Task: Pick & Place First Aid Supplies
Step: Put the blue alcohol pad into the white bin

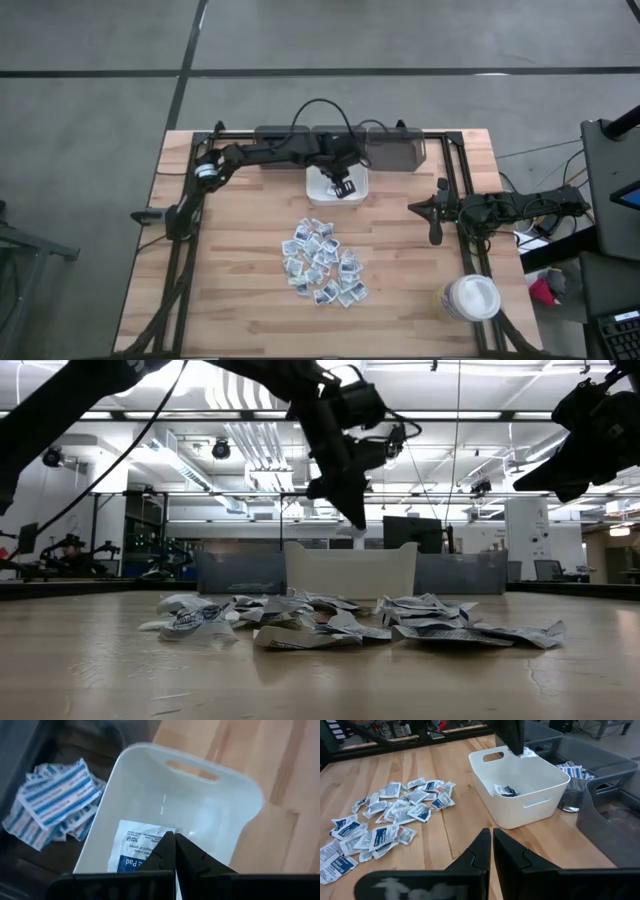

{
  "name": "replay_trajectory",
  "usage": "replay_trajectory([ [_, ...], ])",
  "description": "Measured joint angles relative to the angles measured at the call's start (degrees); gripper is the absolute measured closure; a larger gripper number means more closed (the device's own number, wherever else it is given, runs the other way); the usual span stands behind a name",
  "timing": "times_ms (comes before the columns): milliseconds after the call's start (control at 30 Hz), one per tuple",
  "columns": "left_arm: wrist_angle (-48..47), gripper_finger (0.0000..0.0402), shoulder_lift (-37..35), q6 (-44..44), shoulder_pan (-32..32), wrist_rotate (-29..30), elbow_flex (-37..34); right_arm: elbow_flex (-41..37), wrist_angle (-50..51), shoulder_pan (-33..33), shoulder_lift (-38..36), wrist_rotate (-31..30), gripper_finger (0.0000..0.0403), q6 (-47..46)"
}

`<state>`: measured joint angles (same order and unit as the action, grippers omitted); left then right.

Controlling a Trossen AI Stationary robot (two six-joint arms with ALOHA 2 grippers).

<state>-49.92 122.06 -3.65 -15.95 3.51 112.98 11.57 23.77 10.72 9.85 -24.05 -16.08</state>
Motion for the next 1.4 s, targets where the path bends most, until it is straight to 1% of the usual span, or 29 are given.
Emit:
replay_trajectory([
  [300, 3.98, 0.0402, 0.42, 0.56, 0.10, -1.61, -7.14, 0.00, 0.00, 0.00, 0.02, -0.02, 0.0385, -0.02],
  [433, 7.09, 0.0402, 0.42, 0.47, 0.05, -2.88, -10.54, -0.02, 0.00, 0.02, 0.02, -0.02, 0.0385, -0.02],
  [667, 14.48, 0.0402, 0.42, 0.74, 0.05, -2.93, -16.08, 0.00, 0.00, 0.00, 0.02, -0.02, 0.0385, -0.02],
  [800, 16.37, 0.0401, 0.42, 1.17, 0.05, -2.89, -17.68, -0.01, 0.00, 0.01, 0.02, -0.02, 0.0385, -0.06],
  [1033, 17.35, 0.0399, 0.42, 1.24, 0.14, -2.62, -17.92, -0.01, 0.00, 0.02, 0.02, -0.02, 0.0385, -0.32],
  [1100, 18.37, 0.0388, 0.42, 1.24, 0.14, -2.62, -17.94, 0.00, 0.00, 0.02, 0.02, -0.02, 0.0385, -0.40],
  [1167, 19.01, 0.0367, 0.24, 1.21, 0.14, -2.62, -17.94, 0.00, 0.00, 0.02, 0.02, -0.02, 0.0385, -0.44],
  [1267, 18.80, 0.0324, -0.17, 0.74, 0.14, -2.62, -17.29, -0.01, 0.00, 0.02, 0.02, -0.02, 0.0385, -0.44],
  [1400, 15.09, 0.0271, -0.48, -0.33, 0.30, -2.60, -13.24, 0.00, -0.02, 0.01, 0.02, -0.02, 0.0385, -0.44],
])
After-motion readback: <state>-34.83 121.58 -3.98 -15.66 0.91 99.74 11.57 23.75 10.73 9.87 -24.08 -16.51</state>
